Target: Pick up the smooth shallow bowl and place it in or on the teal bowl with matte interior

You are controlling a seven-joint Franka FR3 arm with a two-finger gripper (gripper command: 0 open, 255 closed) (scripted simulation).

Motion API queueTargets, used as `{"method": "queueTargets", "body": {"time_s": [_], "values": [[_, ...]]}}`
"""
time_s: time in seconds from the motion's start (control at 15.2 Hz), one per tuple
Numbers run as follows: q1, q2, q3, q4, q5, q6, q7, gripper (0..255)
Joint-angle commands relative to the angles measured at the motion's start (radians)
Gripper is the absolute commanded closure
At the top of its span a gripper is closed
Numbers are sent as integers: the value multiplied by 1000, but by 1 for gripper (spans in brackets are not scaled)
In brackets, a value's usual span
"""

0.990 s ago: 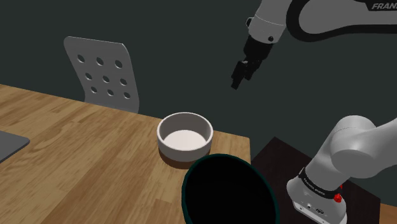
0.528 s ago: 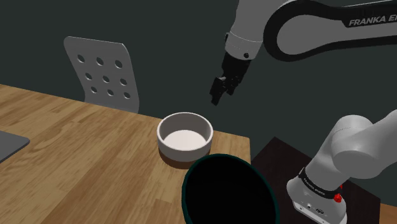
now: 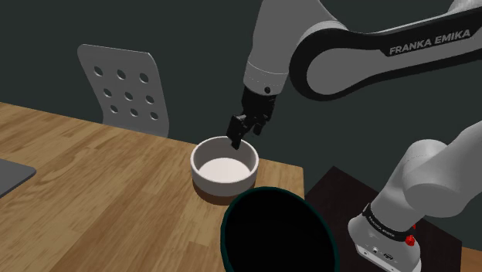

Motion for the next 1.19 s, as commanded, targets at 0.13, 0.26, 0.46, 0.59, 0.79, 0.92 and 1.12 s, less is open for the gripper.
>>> {"method": "queueTargets", "body": {"time_s": [0.13,0.26,0.46,0.59,0.79,0.92,1.12], "values": [[-2,28,12,-24,-4,51,10,0],[-3,40,17,-41,-8,79,13,0],[-5,51,21,-53,-11,101,16,0],[-5,51,21,-53,-11,101,16,0],[-5,51,21,-53,-11,101,16,0],[-5,51,21,-53,-11,101,16,255],[-5,51,21,-53,-11,101,16,255]]}}
